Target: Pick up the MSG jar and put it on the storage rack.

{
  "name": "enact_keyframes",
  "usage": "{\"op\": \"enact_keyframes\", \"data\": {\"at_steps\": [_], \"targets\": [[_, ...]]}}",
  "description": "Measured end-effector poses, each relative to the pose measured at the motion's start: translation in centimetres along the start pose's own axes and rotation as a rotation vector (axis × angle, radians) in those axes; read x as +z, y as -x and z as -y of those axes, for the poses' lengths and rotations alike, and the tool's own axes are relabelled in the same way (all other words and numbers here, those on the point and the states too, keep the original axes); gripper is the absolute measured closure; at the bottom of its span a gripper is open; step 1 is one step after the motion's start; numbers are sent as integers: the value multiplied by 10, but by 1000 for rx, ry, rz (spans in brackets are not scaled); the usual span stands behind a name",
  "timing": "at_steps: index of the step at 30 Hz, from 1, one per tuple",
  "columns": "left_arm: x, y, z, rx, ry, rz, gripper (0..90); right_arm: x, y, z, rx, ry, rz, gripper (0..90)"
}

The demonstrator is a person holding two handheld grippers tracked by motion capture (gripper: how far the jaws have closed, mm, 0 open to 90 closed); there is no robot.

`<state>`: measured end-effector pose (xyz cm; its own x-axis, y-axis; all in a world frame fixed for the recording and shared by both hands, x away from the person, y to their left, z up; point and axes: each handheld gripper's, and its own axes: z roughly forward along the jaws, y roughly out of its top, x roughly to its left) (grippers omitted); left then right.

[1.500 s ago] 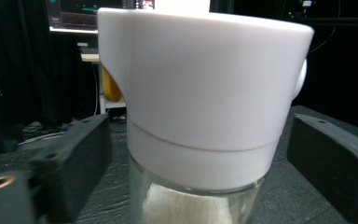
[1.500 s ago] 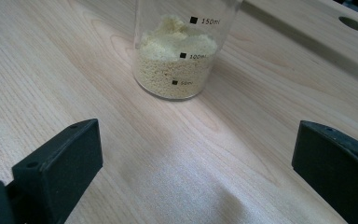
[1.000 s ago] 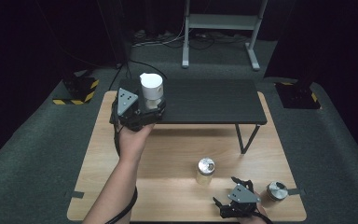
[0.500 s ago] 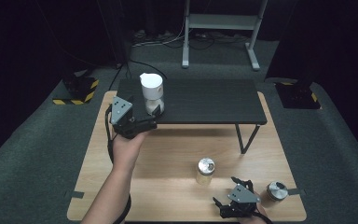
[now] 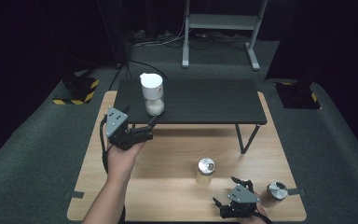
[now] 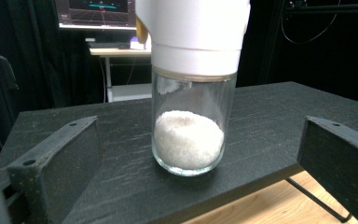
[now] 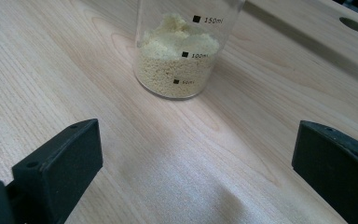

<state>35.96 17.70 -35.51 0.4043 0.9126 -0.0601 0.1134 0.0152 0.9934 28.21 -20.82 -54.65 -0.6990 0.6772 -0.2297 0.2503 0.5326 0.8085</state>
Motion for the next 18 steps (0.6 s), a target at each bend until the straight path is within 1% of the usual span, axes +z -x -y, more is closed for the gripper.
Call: {"op": "enact_keyframes", "data": {"at_steps": [3, 8, 10, 14, 15, 18], "targets": [[-5, 0, 2, 4, 0, -2, 2, 0, 0, 0, -1, 0, 1, 7], [-13, -2, 8, 9, -14, -16, 2, 0, 0, 0, -1, 1, 1, 7], [-16, -3, 10, 5, -20, -17, 2, 0, 0, 0, -3, 1, 2, 7], [-20, -4, 17, 3, -40, -25, 2, 0, 0, 0, -4, 1, 3, 7], [-21, -5, 19, 9, -47, -26, 2, 0, 0, 0, -4, 1, 4, 7], [-23, -5, 23, 10, -56, -25, 2, 0, 0, 0, -4, 0, 4, 7]]}}
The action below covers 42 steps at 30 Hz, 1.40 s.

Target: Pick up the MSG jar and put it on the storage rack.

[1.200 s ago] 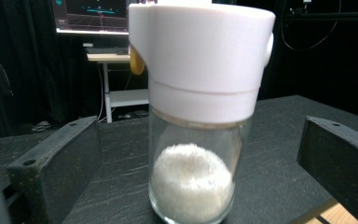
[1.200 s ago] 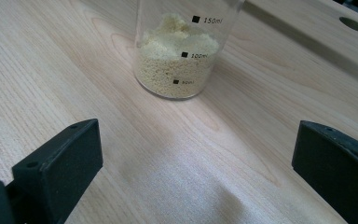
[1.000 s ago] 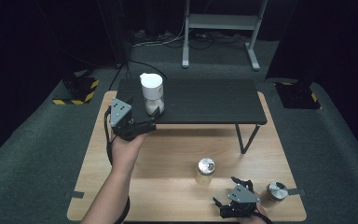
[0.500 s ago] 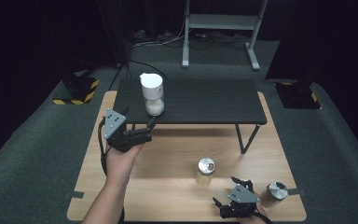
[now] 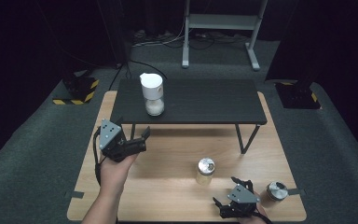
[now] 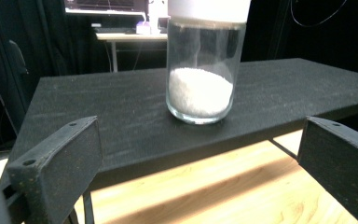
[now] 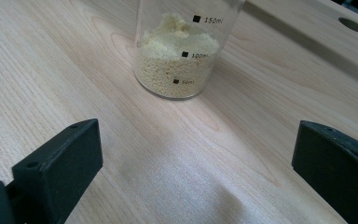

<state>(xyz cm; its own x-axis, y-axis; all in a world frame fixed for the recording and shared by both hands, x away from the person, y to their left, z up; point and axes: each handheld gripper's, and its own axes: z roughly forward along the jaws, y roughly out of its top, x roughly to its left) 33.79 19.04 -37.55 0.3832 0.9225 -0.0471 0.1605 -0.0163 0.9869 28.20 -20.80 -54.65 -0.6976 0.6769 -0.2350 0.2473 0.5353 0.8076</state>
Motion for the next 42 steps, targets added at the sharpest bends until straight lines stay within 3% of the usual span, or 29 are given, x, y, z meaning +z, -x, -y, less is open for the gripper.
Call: {"op": "enact_keyframes", "data": {"at_steps": [13, 25, 38, 42], "targets": [[-7, 4, 34, 1, -66, 12, 2, 0, 0, 0, -4, 0, 2, 7], [-14, 8, 79, -18, -135, 38, 2, 0, 0, 0, -9, -1, 4, 7], [-19, 12, 135, -11, -265, 50, 2, 1, -1, 0, -5, -3, 10, 7], [-19, 15, 151, 27, -322, 53, 5, 0, -1, 0, -8, -4, 17, 7]]}}
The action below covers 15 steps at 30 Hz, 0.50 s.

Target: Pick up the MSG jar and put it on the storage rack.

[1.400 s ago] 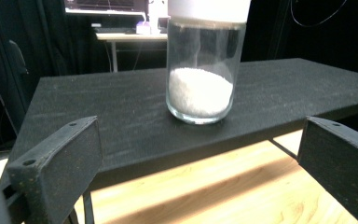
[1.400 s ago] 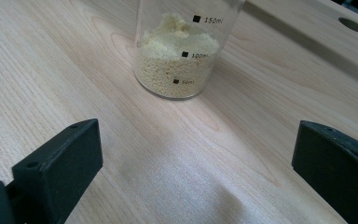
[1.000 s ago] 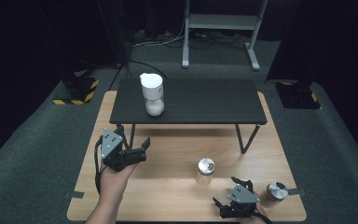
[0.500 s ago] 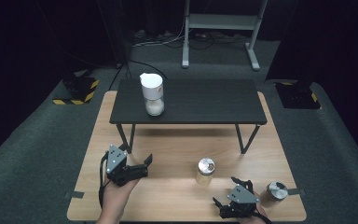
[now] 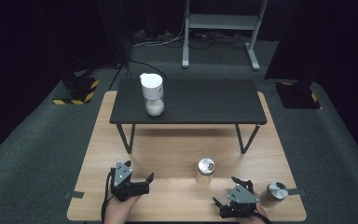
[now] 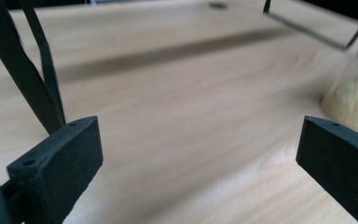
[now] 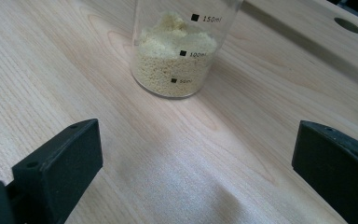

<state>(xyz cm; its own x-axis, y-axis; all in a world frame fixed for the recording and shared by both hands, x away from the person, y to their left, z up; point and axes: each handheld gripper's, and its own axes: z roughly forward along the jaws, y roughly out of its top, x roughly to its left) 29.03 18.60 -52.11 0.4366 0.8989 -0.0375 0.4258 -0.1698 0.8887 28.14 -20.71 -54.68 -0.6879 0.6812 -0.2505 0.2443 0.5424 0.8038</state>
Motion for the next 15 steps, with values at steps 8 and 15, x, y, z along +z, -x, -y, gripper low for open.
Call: {"op": "enact_keyframes", "data": {"at_steps": [8, 15], "targets": [[4, 4, 19, 54, -67, -14, 4, 0, 0, 0, 11, -8, -2, 7], [3, 10, 27, 86, -107, -33, 5, 0, 1, 0, 13, -9, 1, 7]]}}
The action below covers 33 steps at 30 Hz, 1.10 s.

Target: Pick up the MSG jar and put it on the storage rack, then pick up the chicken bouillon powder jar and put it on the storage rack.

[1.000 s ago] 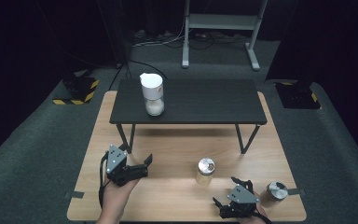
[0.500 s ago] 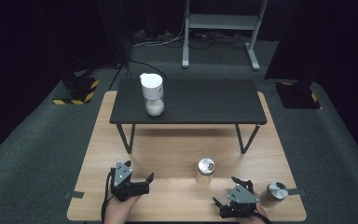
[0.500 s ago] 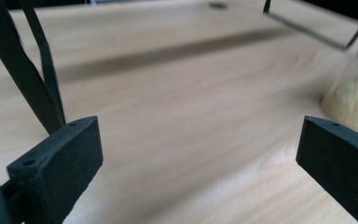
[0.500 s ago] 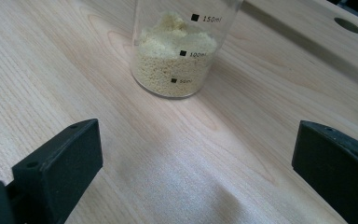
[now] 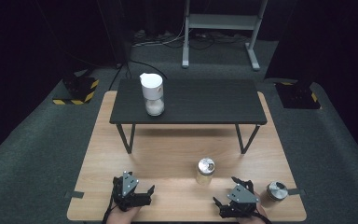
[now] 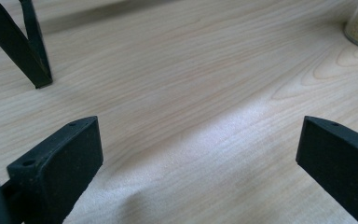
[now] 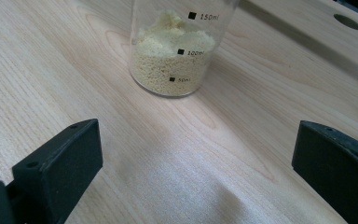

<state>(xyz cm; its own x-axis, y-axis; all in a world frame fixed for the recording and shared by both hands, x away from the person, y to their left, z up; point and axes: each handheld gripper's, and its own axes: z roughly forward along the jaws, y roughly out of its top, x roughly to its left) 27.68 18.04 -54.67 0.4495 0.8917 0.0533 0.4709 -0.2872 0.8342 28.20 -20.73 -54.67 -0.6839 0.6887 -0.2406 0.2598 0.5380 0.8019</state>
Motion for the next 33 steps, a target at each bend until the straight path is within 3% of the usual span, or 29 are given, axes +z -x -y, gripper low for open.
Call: {"op": "enact_keyframes", "data": {"at_steps": [3, 6, 11, 16, 26, 33], "targets": [[0, 5, 0, 68, -24, -19, 5, 0, 0, 0, -1, -1, -5, 7], [2, 10, -1, 106, -39, -29, 7, 0, 0, 0, -2, 2, -5, 7], [3, 11, -1, 113, -48, -35, 8, -2, 0, 1, 6, 23, -2, 7], [0, 15, 1, 161, -14, -49, 9, -2, 1, 1, 12, 21, -15, 5], [-1, 16, 1, 162, -7, -56, 10, -12, 1, -2, 10, 62, 17, 3], [-1, 17, 2, 168, 3, -60, 10, -19, 0, -6, 17, 82, 10, 3]]}}
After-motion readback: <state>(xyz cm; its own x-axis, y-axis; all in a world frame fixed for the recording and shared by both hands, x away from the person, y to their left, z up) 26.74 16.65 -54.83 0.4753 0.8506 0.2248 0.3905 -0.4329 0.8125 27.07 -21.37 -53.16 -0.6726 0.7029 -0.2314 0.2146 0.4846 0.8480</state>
